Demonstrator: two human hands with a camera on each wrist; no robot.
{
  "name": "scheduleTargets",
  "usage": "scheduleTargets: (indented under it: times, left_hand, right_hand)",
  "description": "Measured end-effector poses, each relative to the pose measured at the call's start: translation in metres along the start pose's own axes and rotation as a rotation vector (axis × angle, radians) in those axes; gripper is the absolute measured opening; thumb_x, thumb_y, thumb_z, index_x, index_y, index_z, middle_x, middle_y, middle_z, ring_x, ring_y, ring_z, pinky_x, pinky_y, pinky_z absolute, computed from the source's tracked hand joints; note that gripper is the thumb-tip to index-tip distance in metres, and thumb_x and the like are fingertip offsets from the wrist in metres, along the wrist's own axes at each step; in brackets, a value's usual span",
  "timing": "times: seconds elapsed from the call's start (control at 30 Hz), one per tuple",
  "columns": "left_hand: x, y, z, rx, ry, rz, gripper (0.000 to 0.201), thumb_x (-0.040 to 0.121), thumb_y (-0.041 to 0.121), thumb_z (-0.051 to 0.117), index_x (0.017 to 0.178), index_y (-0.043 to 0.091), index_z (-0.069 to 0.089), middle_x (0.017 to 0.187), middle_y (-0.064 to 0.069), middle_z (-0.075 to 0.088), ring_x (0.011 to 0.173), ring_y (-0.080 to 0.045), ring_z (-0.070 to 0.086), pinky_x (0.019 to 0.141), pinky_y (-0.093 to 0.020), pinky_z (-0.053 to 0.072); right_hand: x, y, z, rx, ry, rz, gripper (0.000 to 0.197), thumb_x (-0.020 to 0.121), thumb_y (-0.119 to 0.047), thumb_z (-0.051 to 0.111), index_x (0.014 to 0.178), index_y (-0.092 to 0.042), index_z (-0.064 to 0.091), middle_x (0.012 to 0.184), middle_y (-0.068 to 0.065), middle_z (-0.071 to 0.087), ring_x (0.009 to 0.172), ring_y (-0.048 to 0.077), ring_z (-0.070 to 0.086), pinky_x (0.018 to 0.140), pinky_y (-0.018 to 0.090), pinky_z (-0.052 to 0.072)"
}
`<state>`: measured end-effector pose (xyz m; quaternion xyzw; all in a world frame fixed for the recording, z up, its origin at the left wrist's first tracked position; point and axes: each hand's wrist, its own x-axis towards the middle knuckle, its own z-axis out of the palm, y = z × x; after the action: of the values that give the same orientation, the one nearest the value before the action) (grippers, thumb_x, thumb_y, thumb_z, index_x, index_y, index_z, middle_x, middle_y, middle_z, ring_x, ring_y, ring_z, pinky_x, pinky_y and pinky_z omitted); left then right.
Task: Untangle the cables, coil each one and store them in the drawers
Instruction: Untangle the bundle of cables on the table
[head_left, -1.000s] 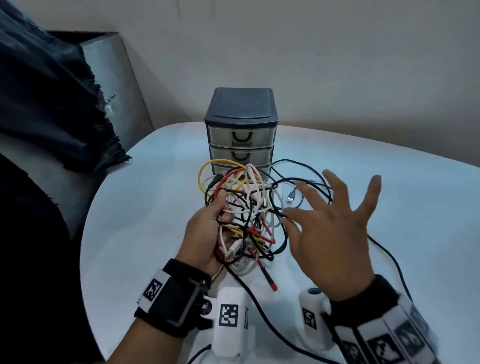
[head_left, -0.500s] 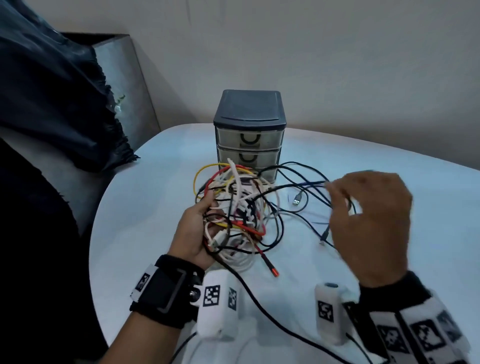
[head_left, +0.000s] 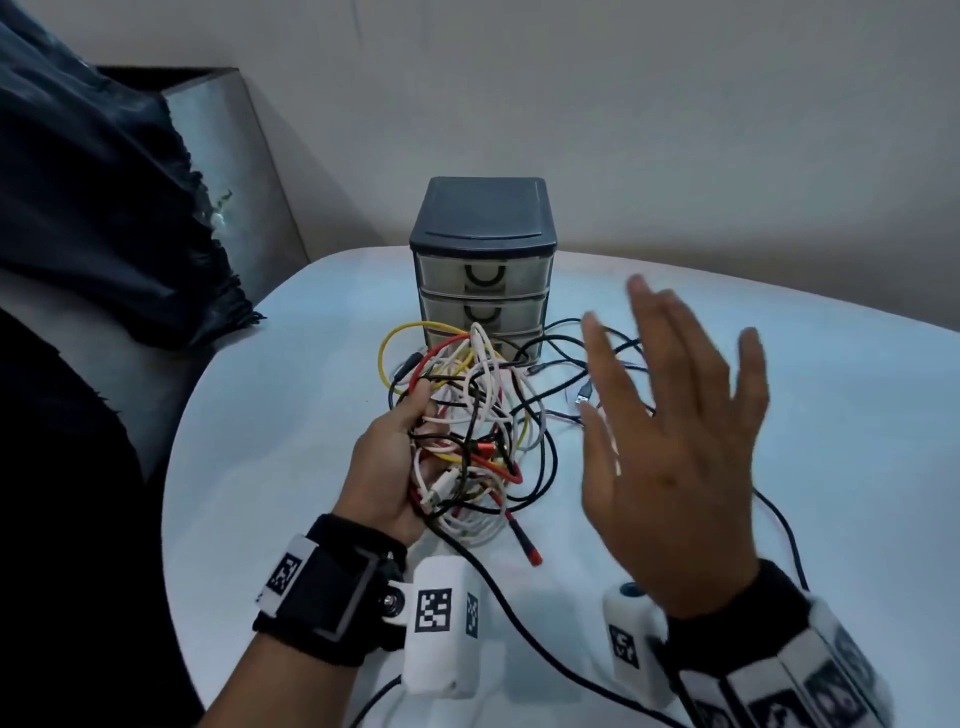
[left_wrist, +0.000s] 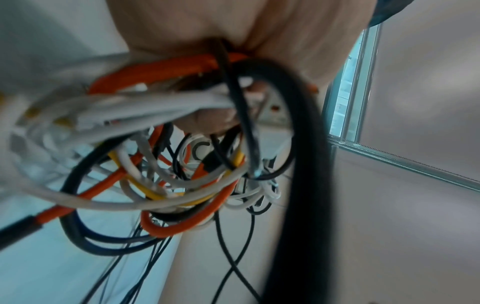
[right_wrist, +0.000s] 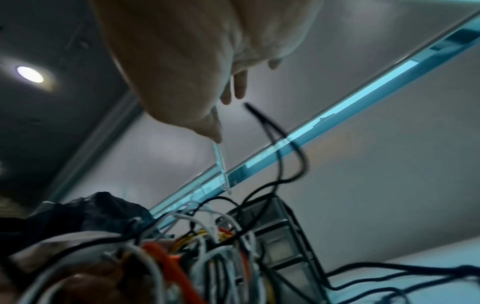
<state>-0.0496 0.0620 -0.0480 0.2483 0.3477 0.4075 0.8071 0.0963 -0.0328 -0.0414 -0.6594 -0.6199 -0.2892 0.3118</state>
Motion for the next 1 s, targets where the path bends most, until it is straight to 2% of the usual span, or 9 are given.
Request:
scheduleTargets:
  times: [0.1, 0.2, 0.27, 0.37, 0.43, 0.57, 0.7, 0.9, 1.0]
  left_hand:
    - [0.003, -0.001, -0.004, 0.0, 0.03, -0.029, 0.057, 0.102, 0.028, 0.043, 0.049, 0.012, 0.059, 0.046, 0.002, 0.05, 0.036, -0.012, 0.052, 0.04, -0.019, 0.046]
    - [0.003, -0.001, -0.007, 0.012, 0.034, -0.078, 0.038, 0.099, 0.028, 0.048, 0.064, 0.015, 0.044, 0.05, 0.004, 0.034, 0.031, -0.009, 0.039, 0.037, -0.014, 0.04]
    - [-0.001, 0.001, -0.005, 0.007, -0.012, -0.102, 0.037, 0.101, 0.026, 0.044, 0.067, 0.013, 0.04, 0.049, 0.005, 0.029, 0.023, -0.007, 0.034, 0.031, -0.009, 0.034]
    - [-0.005, 0.003, -0.003, 0.026, -0.065, -0.113, 0.036, 0.101, 0.027, 0.045, 0.068, 0.013, 0.039, 0.05, 0.005, 0.027, 0.022, -0.006, 0.032, 0.03, -0.009, 0.032]
    - [-0.004, 0.003, -0.005, 0.043, -0.06, -0.117, 0.035, 0.101, 0.027, 0.045, 0.069, 0.014, 0.039, 0.052, 0.005, 0.027, 0.022, -0.006, 0.032, 0.03, -0.009, 0.031]
    - [0.0, 0.006, -0.007, 0.026, -0.026, -0.111, 0.035, 0.102, 0.027, 0.044, 0.069, 0.015, 0.038, 0.05, 0.006, 0.029, 0.021, -0.007, 0.032, 0.03, -0.009, 0.033]
    - [0.005, 0.005, -0.01, 0.035, -0.038, -0.161, 0.035, 0.1, 0.032, 0.047, 0.069, 0.018, 0.039, 0.054, 0.008, 0.027, 0.022, -0.006, 0.03, 0.031, -0.01, 0.033]
    - [0.003, 0.0, 0.0, -0.022, -0.078, -0.169, 0.037, 0.101, 0.03, 0.047, 0.068, 0.016, 0.039, 0.048, 0.007, 0.031, 0.023, -0.006, 0.032, 0.033, -0.011, 0.035]
    - [0.001, 0.002, -0.001, -0.156, -0.153, -0.198, 0.035, 0.103, 0.03, 0.041, 0.072, 0.013, 0.043, 0.045, 0.002, 0.045, 0.029, -0.012, 0.047, 0.036, -0.018, 0.045]
  right_hand:
    - [0.0, -0.011, 0.001, 0.249, 0.015, -0.182, 0.038, 0.082, 0.002, 0.06, 0.118, -0.006, 0.069, 0.119, 0.011, 0.069, 0.105, 0.029, 0.065, 0.09, 0.044, 0.048]
    - [-0.001, -0.001, 0.016, 0.248, -0.265, -0.093, 0.039, 0.08, -0.002, 0.059, 0.115, -0.017, 0.068, 0.111, -0.003, 0.07, 0.077, 0.022, 0.068, 0.062, 0.035, 0.053]
    - [-0.005, 0.007, 0.026, 0.196, -0.433, -0.018, 0.039, 0.083, -0.005, 0.06, 0.117, -0.025, 0.065, 0.113, -0.01, 0.069, 0.071, 0.021, 0.068, 0.054, 0.034, 0.053]
    - [-0.009, 0.014, 0.033, 0.173, -0.538, 0.002, 0.041, 0.086, -0.009, 0.063, 0.123, -0.028, 0.064, 0.104, -0.01, 0.07, 0.068, 0.021, 0.067, 0.052, 0.034, 0.052]
    - [-0.007, 0.016, 0.034, 0.182, -0.529, 0.025, 0.027, 0.091, -0.015, 0.06, 0.114, -0.025, 0.068, 0.089, -0.007, 0.066, 0.068, 0.022, 0.065, 0.052, 0.033, 0.049]
    - [-0.003, 0.019, 0.031, 0.229, -0.307, 0.093, 0.019, 0.092, -0.025, 0.054, 0.09, -0.02, 0.072, 0.076, -0.005, 0.065, 0.058, 0.018, 0.059, 0.052, 0.033, 0.05]
    - [-0.001, 0.017, 0.026, 0.34, -0.141, 0.245, 0.015, 0.094, -0.021, 0.059, 0.093, -0.018, 0.073, 0.081, -0.004, 0.07, 0.057, 0.014, 0.055, 0.057, 0.034, 0.052]
    - [0.002, 0.025, 0.022, 0.433, -0.014, 0.44, 0.01, 0.093, -0.019, 0.065, 0.098, -0.019, 0.074, 0.091, -0.005, 0.073, 0.064, 0.011, 0.06, 0.065, 0.033, 0.053]
    - [0.002, 0.019, 0.015, 0.5, -0.033, 0.405, 0.016, 0.091, -0.017, 0.068, 0.106, -0.02, 0.071, 0.108, -0.006, 0.067, 0.07, 0.007, 0.062, 0.061, 0.026, 0.052]
